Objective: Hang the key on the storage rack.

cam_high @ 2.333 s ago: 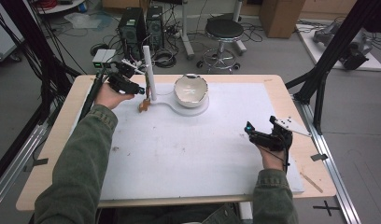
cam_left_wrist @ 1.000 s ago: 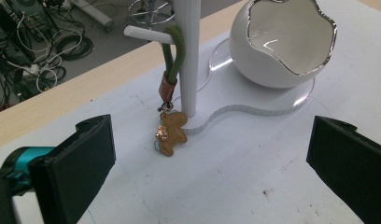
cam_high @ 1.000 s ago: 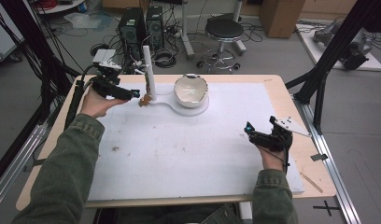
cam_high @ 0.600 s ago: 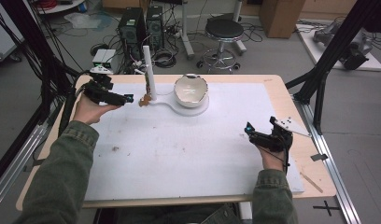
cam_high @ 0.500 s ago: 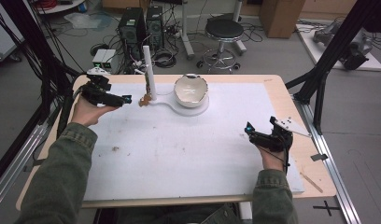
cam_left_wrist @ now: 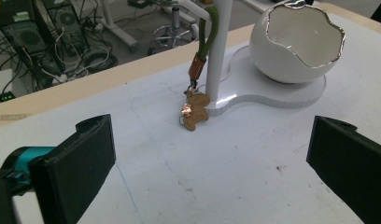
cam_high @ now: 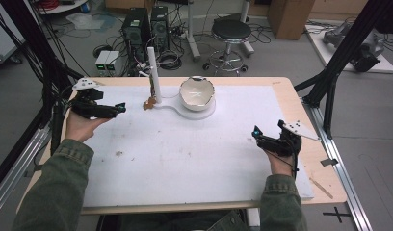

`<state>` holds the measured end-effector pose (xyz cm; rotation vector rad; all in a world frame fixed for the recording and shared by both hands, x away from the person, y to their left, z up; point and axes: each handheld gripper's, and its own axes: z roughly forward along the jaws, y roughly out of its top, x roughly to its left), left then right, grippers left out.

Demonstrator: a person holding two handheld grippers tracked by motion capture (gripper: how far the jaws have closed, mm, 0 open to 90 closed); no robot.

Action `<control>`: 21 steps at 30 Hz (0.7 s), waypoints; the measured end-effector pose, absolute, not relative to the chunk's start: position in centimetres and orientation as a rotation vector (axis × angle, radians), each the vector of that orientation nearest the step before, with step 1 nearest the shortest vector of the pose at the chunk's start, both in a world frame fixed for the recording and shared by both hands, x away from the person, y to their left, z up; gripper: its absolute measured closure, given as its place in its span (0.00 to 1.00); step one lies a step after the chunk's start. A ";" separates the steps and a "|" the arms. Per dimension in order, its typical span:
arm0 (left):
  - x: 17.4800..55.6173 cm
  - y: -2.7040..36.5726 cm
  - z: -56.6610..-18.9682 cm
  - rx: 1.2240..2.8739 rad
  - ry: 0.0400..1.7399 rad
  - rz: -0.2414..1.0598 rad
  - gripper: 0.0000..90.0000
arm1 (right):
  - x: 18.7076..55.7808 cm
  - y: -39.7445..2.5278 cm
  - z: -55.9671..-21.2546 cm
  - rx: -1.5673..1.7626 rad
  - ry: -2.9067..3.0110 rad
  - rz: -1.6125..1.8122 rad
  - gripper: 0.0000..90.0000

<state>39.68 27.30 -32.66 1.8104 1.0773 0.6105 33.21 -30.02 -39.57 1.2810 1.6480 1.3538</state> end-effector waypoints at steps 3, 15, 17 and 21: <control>39.0 27.9 -33.3 1.793 1.078 0.619 0.02 | 33.2 -30.0 -39.6 1.276 1.654 1.349 0.01; 36.2 29.8 -34.6 1.687 1.086 0.723 0.02 | 33.2 -29.9 -39.6 1.264 1.657 1.350 0.01; 35.8 30.1 -34.9 1.685 1.087 0.733 0.02 | 33.2 -29.9 -39.7 1.269 1.655 1.350 0.01; 34.9 30.8 -35.5 1.651 1.090 0.756 0.02 | 33.1 -29.9 -39.7 1.261 1.655 1.353 0.01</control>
